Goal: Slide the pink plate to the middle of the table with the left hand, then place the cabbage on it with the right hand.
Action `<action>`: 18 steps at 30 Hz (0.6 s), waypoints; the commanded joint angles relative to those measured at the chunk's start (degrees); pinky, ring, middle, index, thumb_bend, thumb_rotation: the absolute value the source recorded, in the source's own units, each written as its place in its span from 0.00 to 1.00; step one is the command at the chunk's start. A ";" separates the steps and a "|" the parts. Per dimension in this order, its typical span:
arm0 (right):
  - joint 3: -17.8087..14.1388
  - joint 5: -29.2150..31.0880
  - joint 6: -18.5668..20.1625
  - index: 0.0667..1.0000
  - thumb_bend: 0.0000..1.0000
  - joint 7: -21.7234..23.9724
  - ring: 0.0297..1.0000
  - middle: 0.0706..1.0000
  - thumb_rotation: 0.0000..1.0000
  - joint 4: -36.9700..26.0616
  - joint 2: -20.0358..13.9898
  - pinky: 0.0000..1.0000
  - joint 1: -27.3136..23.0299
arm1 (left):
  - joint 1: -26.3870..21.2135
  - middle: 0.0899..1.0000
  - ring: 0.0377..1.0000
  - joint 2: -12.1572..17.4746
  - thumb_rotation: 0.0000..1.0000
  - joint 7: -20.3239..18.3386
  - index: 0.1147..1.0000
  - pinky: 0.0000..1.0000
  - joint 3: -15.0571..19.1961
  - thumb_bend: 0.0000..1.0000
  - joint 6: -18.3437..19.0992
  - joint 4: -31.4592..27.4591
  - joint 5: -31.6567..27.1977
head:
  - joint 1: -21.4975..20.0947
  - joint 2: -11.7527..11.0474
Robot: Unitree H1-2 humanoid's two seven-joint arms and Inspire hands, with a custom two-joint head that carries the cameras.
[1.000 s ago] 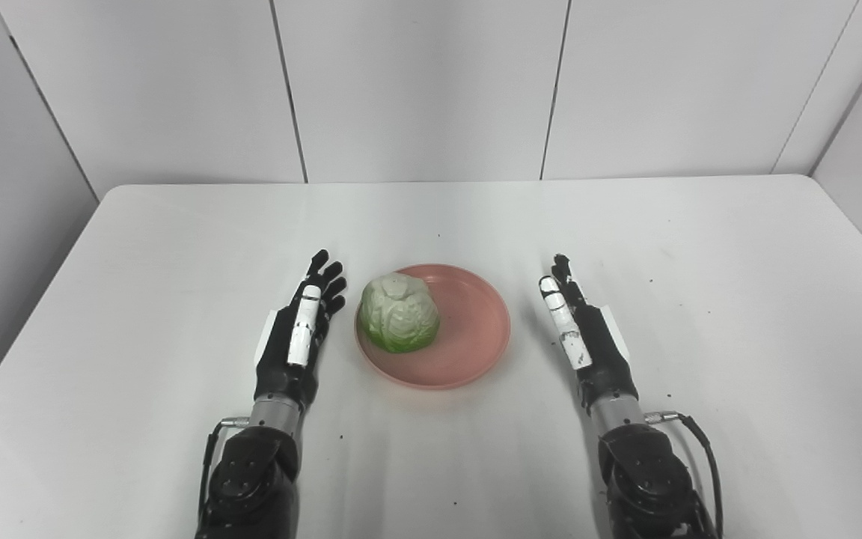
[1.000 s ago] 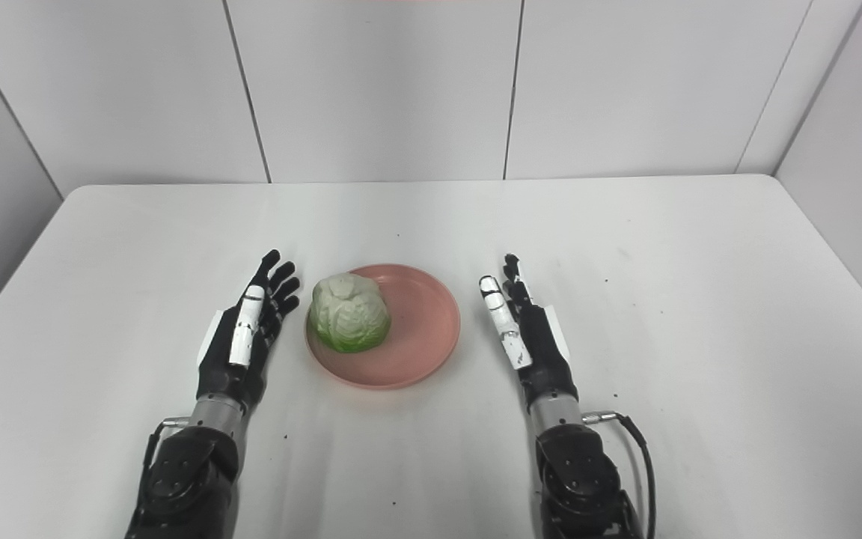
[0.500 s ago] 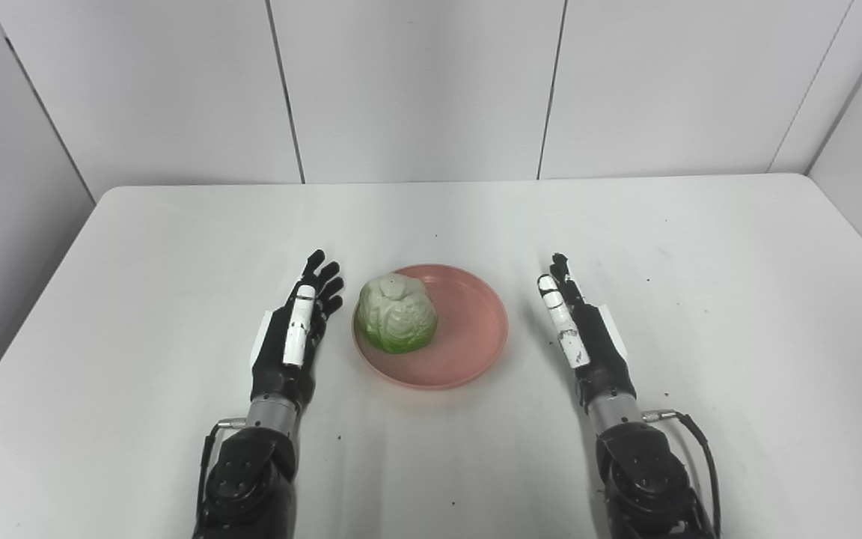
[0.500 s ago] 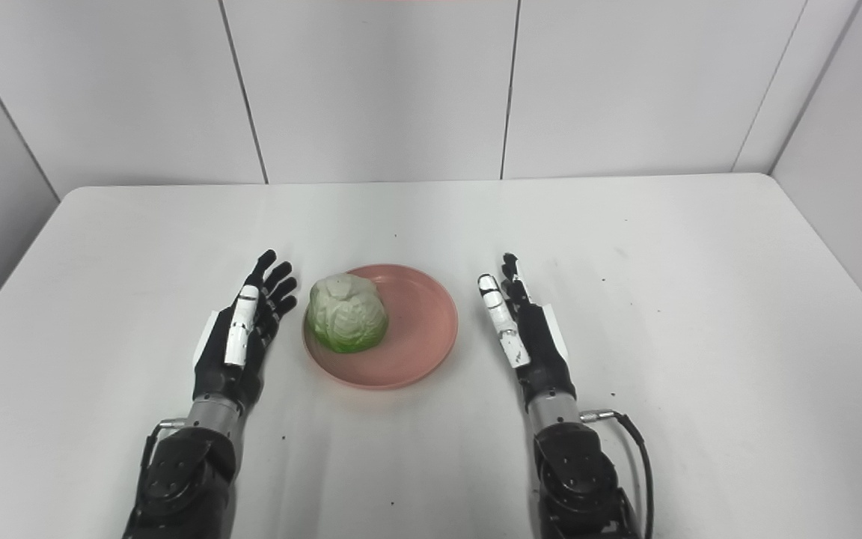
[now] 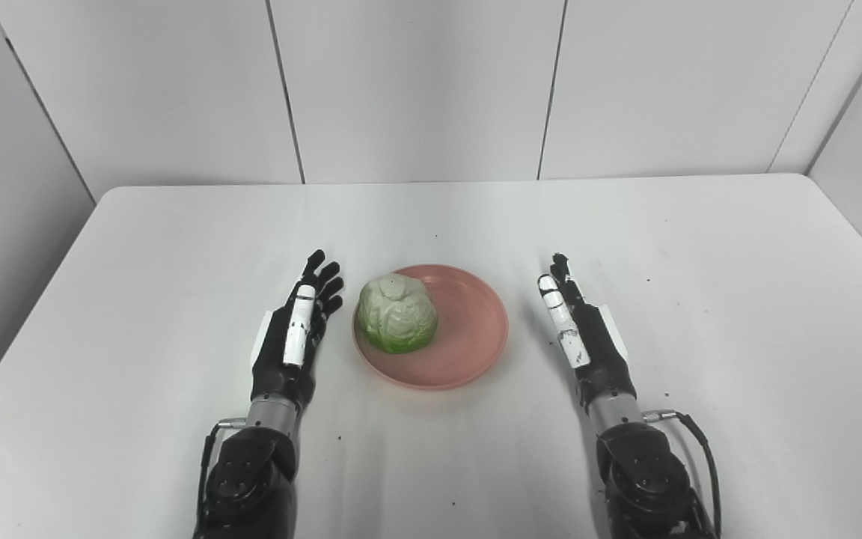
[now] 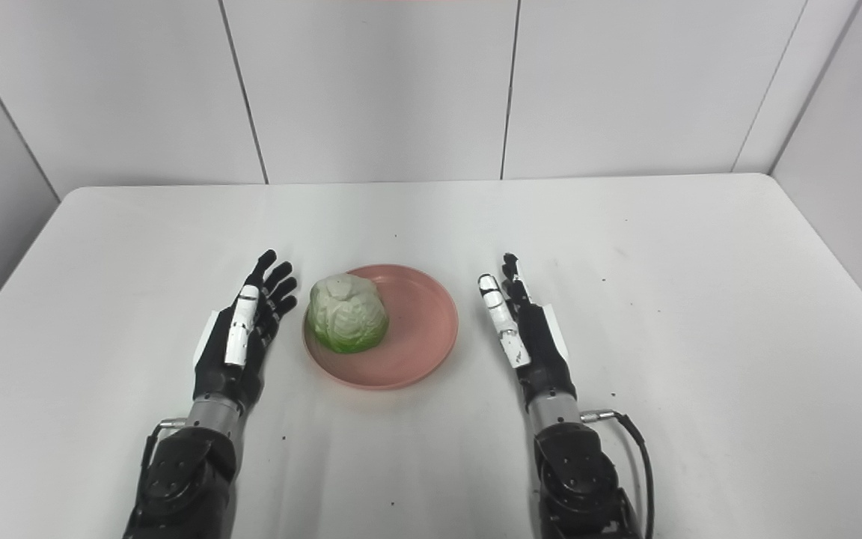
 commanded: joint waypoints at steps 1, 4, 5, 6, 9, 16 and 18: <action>-0.14 0.16 0.38 1.00 0.48 -0.27 1.00 1.00 1.00 -0.32 0.34 0.99 -1.25 | 1.35 0.92 0.93 0.04 1.00 -0.14 0.92 0.93 0.26 0.38 1.16 2.42 -0.57 | 0.10 0.07; -0.18 0.23 -0.11 1.00 0.46 -0.28 1.00 1.00 1.00 -0.06 0.31 0.98 -1.31 | 1.34 0.92 0.93 0.07 1.00 -0.16 0.93 0.94 0.25 0.38 1.16 2.42 -0.56 | 0.11 0.07; -0.21 0.31 -0.34 1.00 0.46 -0.28 1.00 1.00 1.00 0.07 0.31 0.98 -1.34 | 1.32 0.92 0.93 0.05 1.00 -0.12 0.92 0.94 0.26 0.38 1.19 2.43 -0.54 | 0.11 0.07; -0.24 0.41 -0.44 1.00 0.45 -0.24 1.00 1.00 1.00 0.13 0.32 0.98 -1.35 | 1.31 0.92 0.93 0.05 1.00 -0.07 0.92 0.94 0.26 0.38 1.20 2.44 -0.49 | 0.06 0.06; -0.26 0.42 0.11 1.00 0.45 -0.28 1.00 1.00 1.00 -0.24 0.43 0.99 -1.28 | 1.32 0.93 0.94 0.18 1.00 -0.30 0.93 0.95 0.16 0.39 1.01 2.53 -0.49 | 0.06 0.06; -0.41 0.66 0.61 1.00 0.44 -0.23 1.00 1.00 1.00 -0.53 0.52 1.00 -1.32 | 1.40 0.92 0.93 0.02 1.00 0.00 0.92 0.94 0.21 0.39 1.47 2.08 -0.42 | 0.17 0.12; -0.45 0.67 0.48 1.00 0.43 -0.27 1.00 1.00 1.00 -0.47 0.54 0.99 -1.31 | 1.44 0.93 0.93 0.00 1.00 -0.03 0.92 0.94 0.18 0.39 1.44 2.06 -0.44 | 0.13 0.09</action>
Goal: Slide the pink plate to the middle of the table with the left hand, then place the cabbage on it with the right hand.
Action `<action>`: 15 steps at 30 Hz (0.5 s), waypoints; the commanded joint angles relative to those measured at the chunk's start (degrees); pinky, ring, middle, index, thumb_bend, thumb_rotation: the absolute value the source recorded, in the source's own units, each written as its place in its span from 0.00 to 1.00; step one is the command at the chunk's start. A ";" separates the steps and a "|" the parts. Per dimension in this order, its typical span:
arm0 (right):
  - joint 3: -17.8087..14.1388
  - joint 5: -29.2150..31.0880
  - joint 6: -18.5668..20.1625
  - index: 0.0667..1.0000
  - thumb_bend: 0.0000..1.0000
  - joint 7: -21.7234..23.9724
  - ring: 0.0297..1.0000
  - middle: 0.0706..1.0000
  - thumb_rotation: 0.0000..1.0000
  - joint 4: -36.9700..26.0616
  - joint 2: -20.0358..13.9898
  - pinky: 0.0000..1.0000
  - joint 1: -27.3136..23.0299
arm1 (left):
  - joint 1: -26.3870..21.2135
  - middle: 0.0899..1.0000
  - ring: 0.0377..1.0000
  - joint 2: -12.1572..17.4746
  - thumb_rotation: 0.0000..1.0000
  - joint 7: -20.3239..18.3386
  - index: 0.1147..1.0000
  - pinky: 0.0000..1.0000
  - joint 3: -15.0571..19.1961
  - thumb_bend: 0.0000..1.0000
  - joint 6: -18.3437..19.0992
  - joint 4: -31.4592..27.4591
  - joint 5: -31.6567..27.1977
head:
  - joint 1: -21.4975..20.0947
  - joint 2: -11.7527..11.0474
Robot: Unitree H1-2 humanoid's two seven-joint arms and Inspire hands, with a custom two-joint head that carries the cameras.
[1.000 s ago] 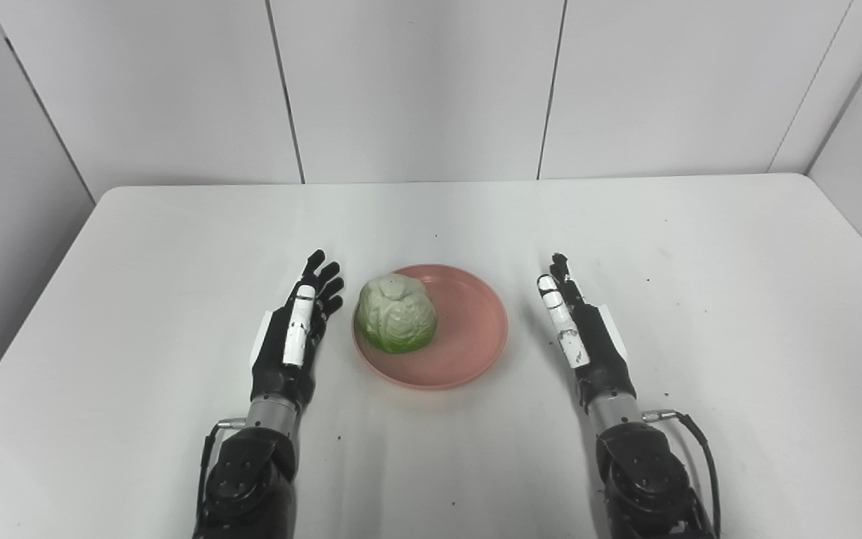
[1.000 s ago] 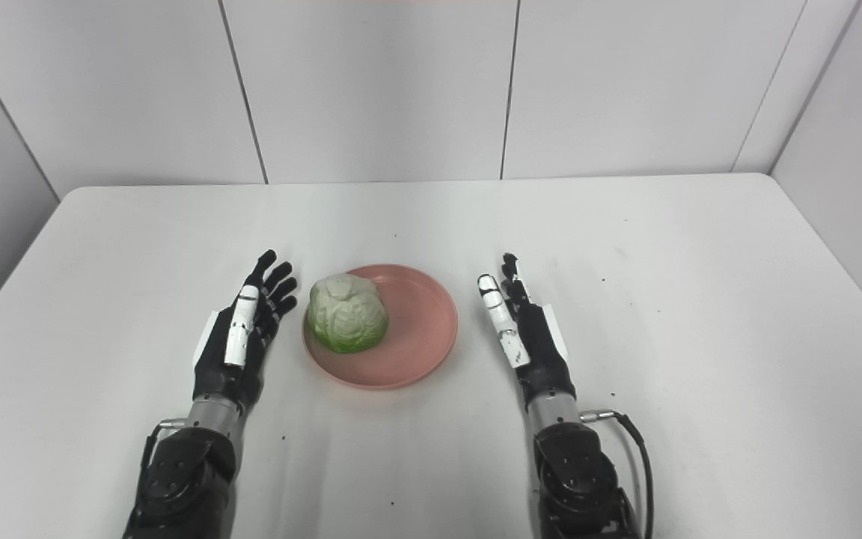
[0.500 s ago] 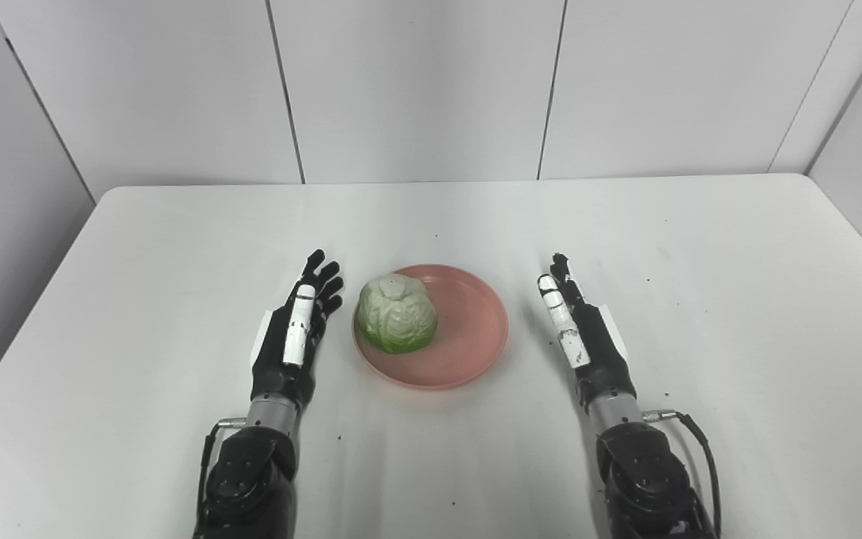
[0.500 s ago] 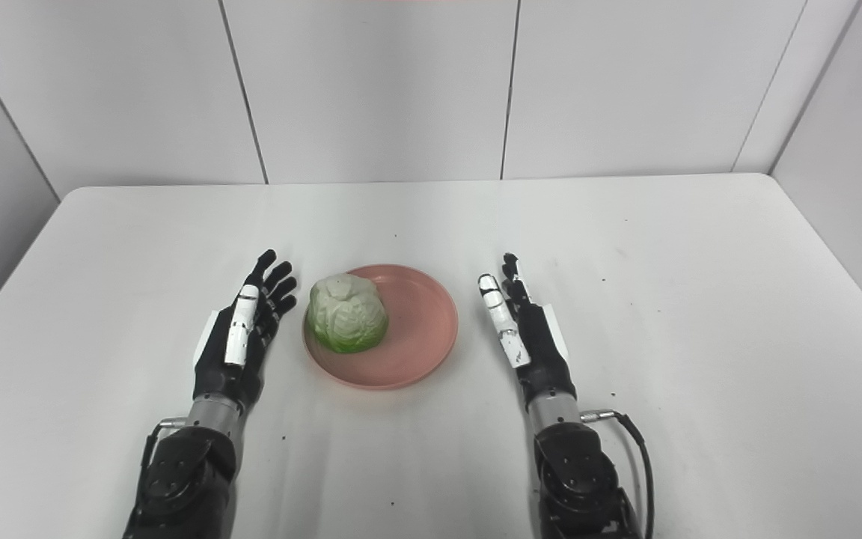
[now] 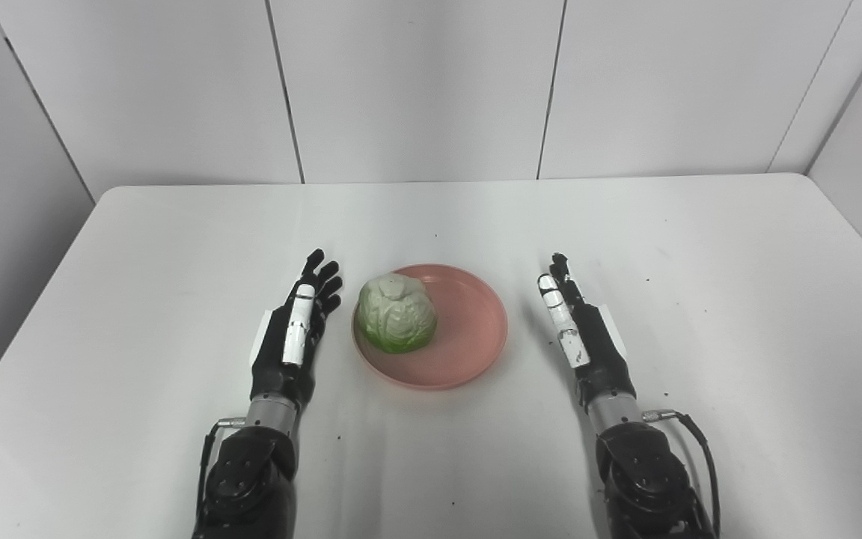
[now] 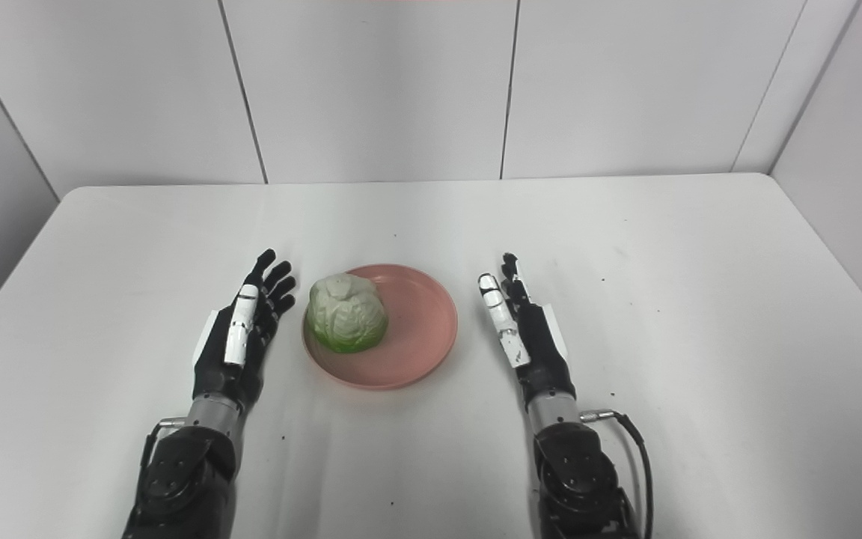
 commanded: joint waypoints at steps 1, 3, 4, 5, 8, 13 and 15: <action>-0.27 0.47 0.45 1.00 0.43 -0.28 1.00 1.00 1.00 -0.44 0.52 0.99 -1.31 | 1.49 0.92 0.93 -0.02 1.00 -0.06 0.92 0.94 0.19 0.39 1.26 2.06 -0.47 | 0.04 0.00; -0.26 0.47 0.35 1.00 0.43 -0.25 1.00 1.00 1.00 -0.39 0.49 0.99 -1.30 | 1.44 0.93 0.93 0.01 1.00 -0.17 0.92 0.94 0.18 0.39 1.05 2.23 -0.50 | 0.17 -0.02; -0.24 0.44 0.31 1.00 0.43 -0.24 1.00 1.00 1.00 -0.32 0.46 0.99 -1.31 | 1.43 0.93 0.93 0.00 1.00 -0.15 0.93 0.94 0.20 0.39 1.02 2.25 -0.51 | 0.17 -0.02; -0.23 0.39 0.25 1.00 0.43 -0.25 1.00 1.00 1.00 -0.26 0.43 0.99 -1.31 | 1.44 0.92 0.93 -0.03 1.00 -0.12 0.92 0.94 0.20 0.39 1.09 2.20 -0.51 | 0.10 -0.07; -0.13 0.28 -0.26 1.00 0.42 -0.16 1.00 1.00 1.00 0.04 0.22 0.99 -1.34 | 1.42 0.92 0.93 -0.03 1.00 0.01 0.92 0.93 0.12 0.39 1.14 2.18 -0.27 | 0.21 -0.12; -0.16 0.27 0.22 1.00 0.42 -0.19 1.00 1.00 1.00 -0.17 0.28 0.99 -1.25 | 1.26 0.92 0.93 -0.06 1.00 -0.06 0.92 0.94 0.25 0.40 0.98 2.69 -0.51 | 0.28 -0.15; -0.17 0.26 0.46 1.00 0.42 -0.18 1.00 1.00 1.00 -0.24 0.30 0.99 -1.23 | 1.27 0.92 0.93 -0.04 1.00 -0.02 0.92 0.94 0.18 0.40 1.00 2.69 -0.35 | 0.27 -0.13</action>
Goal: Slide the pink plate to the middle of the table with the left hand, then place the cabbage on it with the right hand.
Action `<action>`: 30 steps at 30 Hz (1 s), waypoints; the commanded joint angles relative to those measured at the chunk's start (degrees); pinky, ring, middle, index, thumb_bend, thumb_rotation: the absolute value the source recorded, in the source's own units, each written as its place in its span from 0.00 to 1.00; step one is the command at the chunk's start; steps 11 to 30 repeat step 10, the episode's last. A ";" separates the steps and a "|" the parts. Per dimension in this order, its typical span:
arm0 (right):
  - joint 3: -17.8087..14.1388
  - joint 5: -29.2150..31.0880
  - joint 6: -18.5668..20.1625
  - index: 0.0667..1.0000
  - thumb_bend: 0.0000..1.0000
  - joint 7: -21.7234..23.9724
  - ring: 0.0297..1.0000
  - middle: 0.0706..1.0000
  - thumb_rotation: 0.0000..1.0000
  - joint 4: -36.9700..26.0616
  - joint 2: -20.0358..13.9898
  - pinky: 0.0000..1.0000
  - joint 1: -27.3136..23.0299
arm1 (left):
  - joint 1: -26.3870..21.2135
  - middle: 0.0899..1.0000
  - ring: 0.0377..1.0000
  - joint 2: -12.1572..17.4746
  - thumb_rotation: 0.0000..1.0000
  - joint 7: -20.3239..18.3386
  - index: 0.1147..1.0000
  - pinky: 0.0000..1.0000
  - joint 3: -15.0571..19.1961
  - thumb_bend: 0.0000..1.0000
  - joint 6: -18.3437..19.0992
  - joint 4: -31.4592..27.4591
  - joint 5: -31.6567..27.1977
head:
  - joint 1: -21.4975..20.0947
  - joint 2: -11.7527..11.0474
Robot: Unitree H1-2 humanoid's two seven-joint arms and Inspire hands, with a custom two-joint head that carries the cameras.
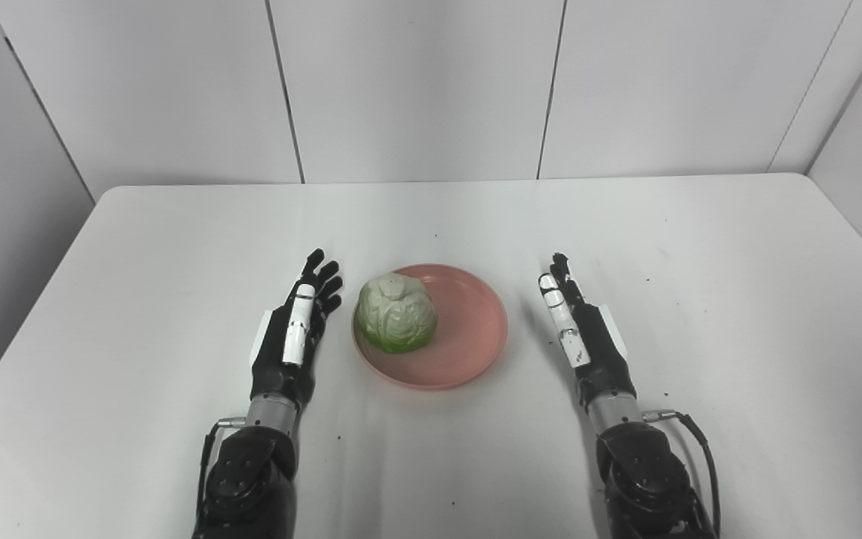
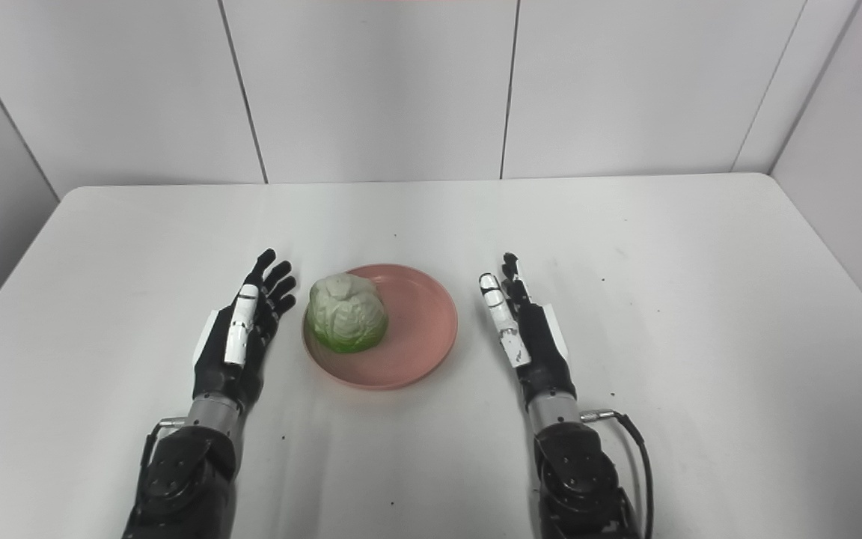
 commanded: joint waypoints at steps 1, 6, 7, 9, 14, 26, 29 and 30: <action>-0.15 0.24 0.56 1.00 0.42 -0.20 1.00 1.00 1.00 -0.28 0.30 0.99 -1.21 | 1.33 0.92 0.93 0.01 1.00 -0.02 0.92 0.94 0.15 0.40 0.91 2.61 -0.26 | 0.01 0.04; -0.17 0.22 0.87 1.00 0.43 -0.26 1.00 1.00 1.00 -0.37 0.38 0.99 -1.20 | 1.39 0.92 0.93 -0.02 1.00 0.03 0.92 0.93 0.19 0.39 1.12 2.47 -0.34 | 0.01 0.00; -0.19 0.24 0.92 1.00 0.43 -0.28 1.00 1.00 1.00 -0.41 0.42 0.99 -1.19 | 1.40 0.92 0.93 -0.02 1.00 0.04 0.92 0.93 0.20 0.39 1.19 2.42 -0.35 | 0.01 0.00; -0.14 0.19 0.84 1.00 0.43 -0.25 1.00 1.00 1.00 -0.40 0.36 0.99 -1.20 | 1.41 0.92 0.93 0.00 1.00 -0.01 0.92 0.93 0.18 0.39 1.21 2.39 -0.36 | 0.01 0.00; -0.14 0.18 0.64 1.00 0.43 -0.25 1.00 1.00 1.00 -0.28 0.33 0.98 -1.22 | 1.41 0.92 0.93 -0.01 1.00 -0.06 0.92 0.93 0.19 0.39 1.12 2.43 -0.42 | 0.01 0.00; -0.14 0.18 0.64 1.00 0.43 -0.25 1.00 1.00 1.00 -0.28 0.33 0.98 -1.22 | 1.41 0.92 0.93 -0.01 1.00 -0.06 0.92 0.93 0.19 0.39 1.12 2.43 -0.42 | 0.01 0.00; -0.14 0.18 0.64 1.00 0.43 -0.25 1.00 1.00 1.00 -0.28 0.33 0.98 -1.22 | 1.41 0.92 0.93 -0.01 1.00 -0.06 0.92 0.93 0.19 0.39 1.12 2.43 -0.42 | 0.01 0.00; -0.14 0.18 0.64 1.00 0.43 -0.25 1.00 1.00 1.00 -0.28 0.33 0.98 -1.22 | 1.41 0.92 0.93 -0.01 1.00 -0.06 0.92 0.93 0.19 0.39 1.12 2.43 -0.42 | 0.01 0.00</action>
